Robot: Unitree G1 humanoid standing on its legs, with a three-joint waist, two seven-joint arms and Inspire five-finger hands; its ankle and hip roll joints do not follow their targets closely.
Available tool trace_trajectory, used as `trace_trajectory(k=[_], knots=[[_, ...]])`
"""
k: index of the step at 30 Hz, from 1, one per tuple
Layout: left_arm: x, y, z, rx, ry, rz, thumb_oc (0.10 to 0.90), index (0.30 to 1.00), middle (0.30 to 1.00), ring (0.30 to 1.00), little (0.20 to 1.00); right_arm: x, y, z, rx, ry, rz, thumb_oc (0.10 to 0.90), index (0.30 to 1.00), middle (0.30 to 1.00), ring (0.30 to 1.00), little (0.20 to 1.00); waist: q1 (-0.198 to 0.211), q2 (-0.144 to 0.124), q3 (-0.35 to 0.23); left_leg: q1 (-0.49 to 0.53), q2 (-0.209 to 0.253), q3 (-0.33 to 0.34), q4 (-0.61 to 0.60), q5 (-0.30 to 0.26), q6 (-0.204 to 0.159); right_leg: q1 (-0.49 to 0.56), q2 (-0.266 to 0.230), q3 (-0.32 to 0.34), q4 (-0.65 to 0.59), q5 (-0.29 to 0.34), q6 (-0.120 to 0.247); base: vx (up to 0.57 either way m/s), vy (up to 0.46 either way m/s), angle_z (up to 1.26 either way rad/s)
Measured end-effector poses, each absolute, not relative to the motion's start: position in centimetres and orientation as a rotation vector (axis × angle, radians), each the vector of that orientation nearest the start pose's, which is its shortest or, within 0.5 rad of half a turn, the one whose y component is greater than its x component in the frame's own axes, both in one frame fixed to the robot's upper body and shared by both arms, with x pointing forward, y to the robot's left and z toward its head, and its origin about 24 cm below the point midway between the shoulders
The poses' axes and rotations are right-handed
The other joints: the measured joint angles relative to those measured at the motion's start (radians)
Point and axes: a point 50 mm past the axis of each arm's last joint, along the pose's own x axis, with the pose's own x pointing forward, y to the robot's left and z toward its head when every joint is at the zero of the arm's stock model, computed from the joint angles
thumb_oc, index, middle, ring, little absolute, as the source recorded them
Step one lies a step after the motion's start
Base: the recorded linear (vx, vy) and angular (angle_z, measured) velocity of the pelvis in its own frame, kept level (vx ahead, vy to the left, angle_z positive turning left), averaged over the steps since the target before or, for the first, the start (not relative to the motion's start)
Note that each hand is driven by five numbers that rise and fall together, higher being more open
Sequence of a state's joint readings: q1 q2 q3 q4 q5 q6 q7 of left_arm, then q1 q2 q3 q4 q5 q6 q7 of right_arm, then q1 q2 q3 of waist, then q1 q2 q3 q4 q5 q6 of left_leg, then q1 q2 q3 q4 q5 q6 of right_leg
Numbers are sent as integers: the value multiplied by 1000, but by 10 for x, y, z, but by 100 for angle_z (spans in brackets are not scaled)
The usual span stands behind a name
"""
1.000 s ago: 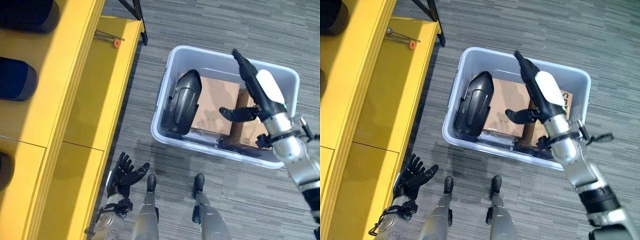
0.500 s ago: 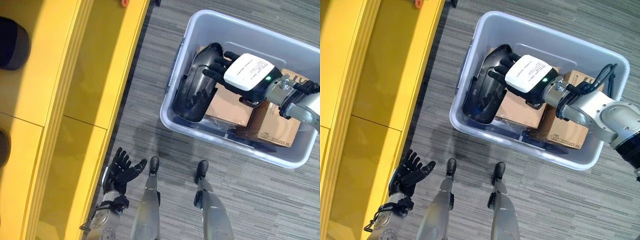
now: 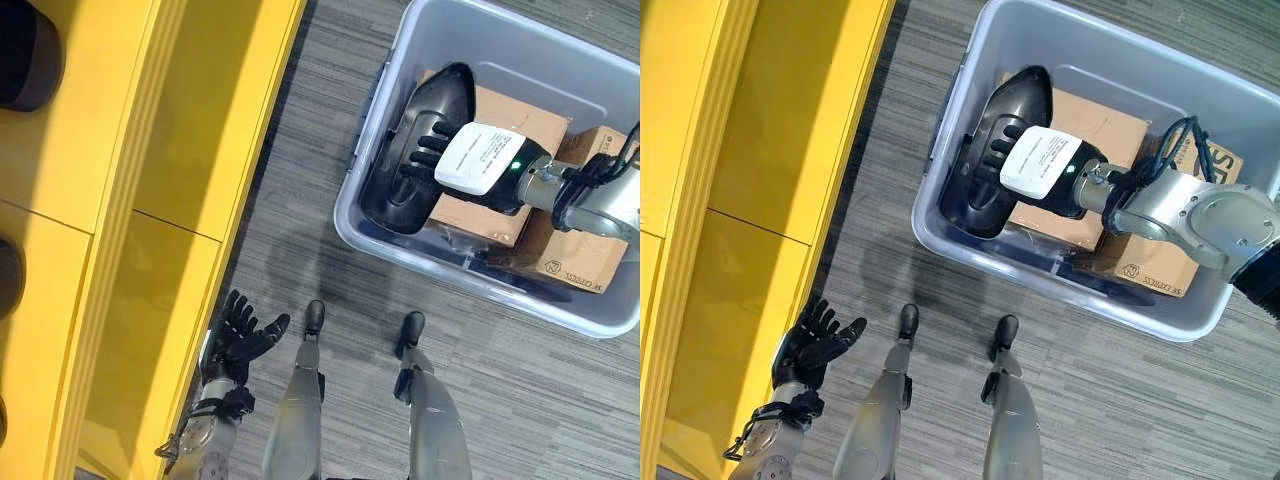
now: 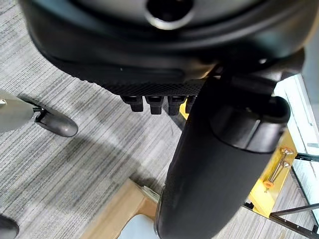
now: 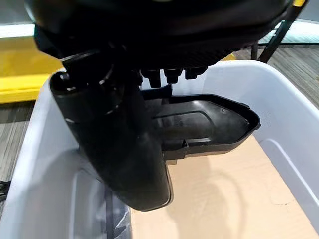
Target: Move parts from the plastic box to the shelf.
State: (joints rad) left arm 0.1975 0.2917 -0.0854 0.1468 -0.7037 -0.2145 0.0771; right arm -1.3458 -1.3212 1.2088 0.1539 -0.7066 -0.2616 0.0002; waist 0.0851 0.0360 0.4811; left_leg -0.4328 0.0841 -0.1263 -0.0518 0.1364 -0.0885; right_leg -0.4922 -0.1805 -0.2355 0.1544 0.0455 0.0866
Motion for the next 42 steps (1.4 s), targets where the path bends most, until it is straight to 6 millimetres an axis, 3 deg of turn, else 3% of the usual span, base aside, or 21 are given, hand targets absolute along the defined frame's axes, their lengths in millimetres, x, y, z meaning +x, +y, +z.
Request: trace_trajectory(k=[10,16,31,42], knots=[[205,217,-7,-391,123,201,900,1000,1000,1000,1000,332,-198,282,-2421,-587,401,900,1000,1000,1000,1000,0,10,19,-47,-5,-3,3,18,-2,-70,-10,6,50,-6,-3,1,2,0],[206,217,-6,-392,116,200,900,1000,1000,1000,1000,333,-201,287,-2431,-576,383,900,1000,1000,1000,1000,1,8,20,-78,-11,-15,13,23,-4,-126,-24,6,129,-41,-9,12,0,6],[208,224,6,-355,72,188,900,1000,1000,1000,1000,330,-204,316,-2493,-603,238,900,1000,1000,1000,1000,2,-37,43,-222,-21,-44,80,28,-10,-322,-55,9,340,-122,-52,21,-17,7],[210,232,15,-361,40,203,900,1000,1000,1000,1000,328,-203,328,-2512,-629,183,900,1000,1000,1000,1000,-2,-81,44,-321,-19,-54,150,12,9,-443,-53,29,456,-167,-88,50,-39,4]])
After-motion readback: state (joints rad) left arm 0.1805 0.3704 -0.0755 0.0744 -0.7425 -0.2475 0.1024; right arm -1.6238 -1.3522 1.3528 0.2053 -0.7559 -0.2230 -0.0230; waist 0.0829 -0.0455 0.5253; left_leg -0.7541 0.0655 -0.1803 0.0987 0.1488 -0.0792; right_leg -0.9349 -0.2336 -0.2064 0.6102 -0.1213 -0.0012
